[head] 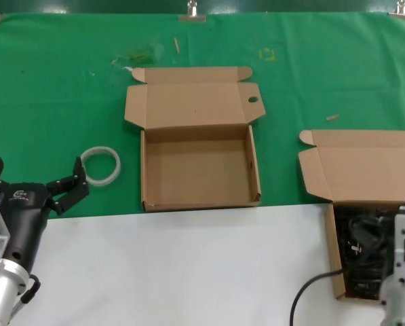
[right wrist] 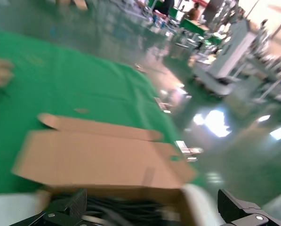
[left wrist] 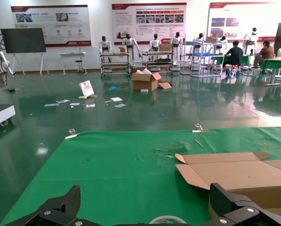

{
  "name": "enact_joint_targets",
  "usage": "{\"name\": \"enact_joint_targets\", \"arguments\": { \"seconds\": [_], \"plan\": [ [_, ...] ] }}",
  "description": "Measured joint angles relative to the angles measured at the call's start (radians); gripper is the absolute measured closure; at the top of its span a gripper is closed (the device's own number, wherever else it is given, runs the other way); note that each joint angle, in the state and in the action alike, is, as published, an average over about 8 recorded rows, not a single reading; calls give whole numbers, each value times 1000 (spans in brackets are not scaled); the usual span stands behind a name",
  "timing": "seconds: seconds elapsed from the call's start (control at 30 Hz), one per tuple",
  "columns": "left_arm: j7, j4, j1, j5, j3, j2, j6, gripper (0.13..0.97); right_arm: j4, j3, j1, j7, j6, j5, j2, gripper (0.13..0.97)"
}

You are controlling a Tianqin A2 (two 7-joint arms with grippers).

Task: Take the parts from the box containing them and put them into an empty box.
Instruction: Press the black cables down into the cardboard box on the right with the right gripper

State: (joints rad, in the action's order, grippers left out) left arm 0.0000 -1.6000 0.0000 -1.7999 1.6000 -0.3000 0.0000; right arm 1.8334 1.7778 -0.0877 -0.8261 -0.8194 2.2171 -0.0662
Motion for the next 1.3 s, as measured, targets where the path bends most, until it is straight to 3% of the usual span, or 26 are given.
{"name": "enact_joint_targets", "arguments": {
  "seconds": [0.37,0.8,1.03,1.3],
  "plan": [
    [0,0,0,0,0,0,0,132,-19,-45,128,-496,-238,89,0,129],
    [0,0,0,0,0,0,0,132,-115,-171,244,-1046,-262,377,0,129],
    [0,0,0,0,0,0,0,132,-163,-239,275,-1203,-209,472,0,129],
    [0,0,0,0,0,0,0,132,-217,-274,296,-1270,-153,520,0,129]
  ]
}}
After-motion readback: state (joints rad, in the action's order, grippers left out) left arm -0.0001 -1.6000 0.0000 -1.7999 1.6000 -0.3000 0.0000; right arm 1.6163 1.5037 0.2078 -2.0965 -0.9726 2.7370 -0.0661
